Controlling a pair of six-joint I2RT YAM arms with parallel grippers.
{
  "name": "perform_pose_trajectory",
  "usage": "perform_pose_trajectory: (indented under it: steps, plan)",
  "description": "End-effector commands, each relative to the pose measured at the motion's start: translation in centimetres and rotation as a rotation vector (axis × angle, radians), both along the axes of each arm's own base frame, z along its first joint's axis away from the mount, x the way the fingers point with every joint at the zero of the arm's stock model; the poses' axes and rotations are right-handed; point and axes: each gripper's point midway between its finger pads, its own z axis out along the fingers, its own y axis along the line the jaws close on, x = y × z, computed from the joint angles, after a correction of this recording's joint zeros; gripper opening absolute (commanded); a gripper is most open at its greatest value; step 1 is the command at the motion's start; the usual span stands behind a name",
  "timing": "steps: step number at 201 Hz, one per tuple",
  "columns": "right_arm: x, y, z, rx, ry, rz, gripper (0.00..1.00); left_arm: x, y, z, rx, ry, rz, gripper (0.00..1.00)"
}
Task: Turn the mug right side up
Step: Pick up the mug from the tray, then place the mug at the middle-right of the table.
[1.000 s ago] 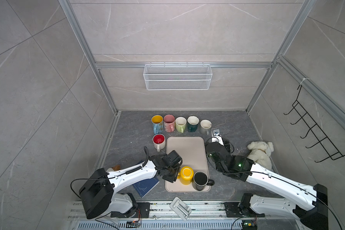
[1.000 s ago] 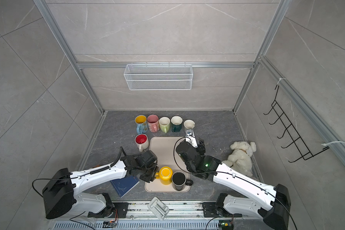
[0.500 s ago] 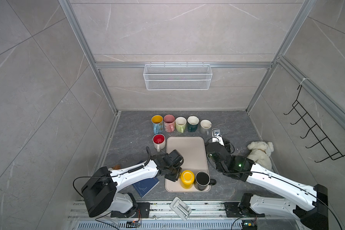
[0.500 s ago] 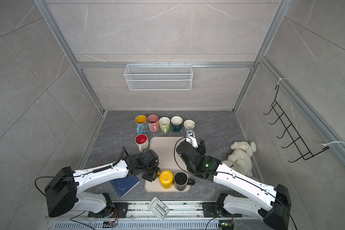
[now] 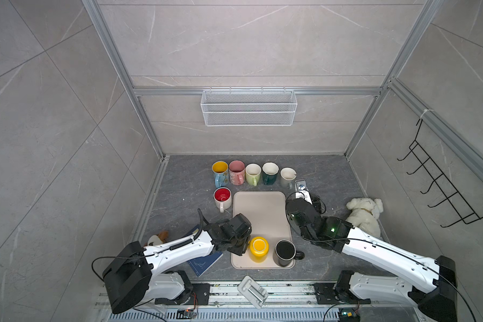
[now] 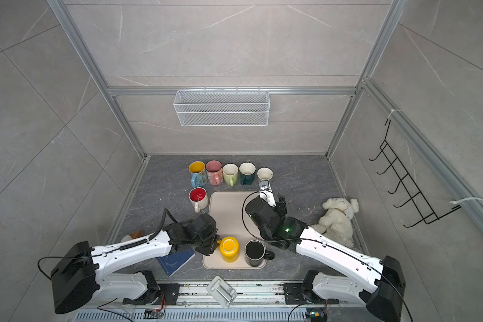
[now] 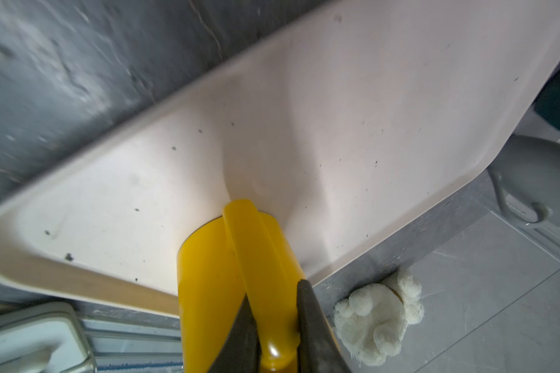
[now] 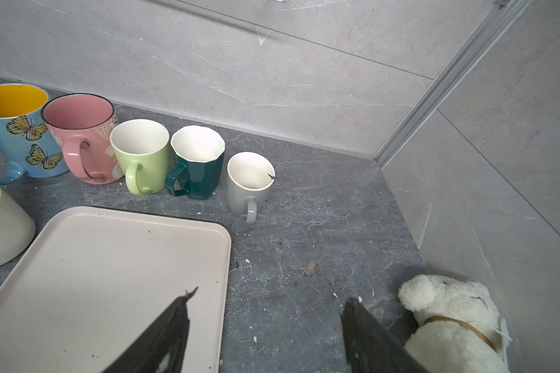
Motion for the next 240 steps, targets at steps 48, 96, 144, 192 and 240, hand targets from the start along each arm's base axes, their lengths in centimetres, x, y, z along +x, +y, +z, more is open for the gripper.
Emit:
perform_pose_trajectory:
  steps: [48,96,144,192,240]
  plan:
    - [0.6,1.3,-0.2,0.027,0.026,0.018,0.76,6.7,3.8,7.9,0.034,-0.478,0.227,0.0]
    - [0.9,2.1,0.4,0.046,0.033,0.034,0.76,8.4,3.0,12.7,0.175,-0.721,0.015,0.0]
    - [0.7,2.5,1.5,0.066,0.042,0.066,0.76,9.9,0.0,18.6,0.366,-1.02,-0.298,0.0]
    - [0.1,4.0,3.2,0.088,0.068,0.173,0.72,10.4,-4.1,22.8,0.618,-1.292,-0.563,0.0]
    - [-0.9,6.1,6.9,0.153,0.088,0.335,0.67,9.3,-5.9,27.0,0.96,-1.51,-0.626,0.0]
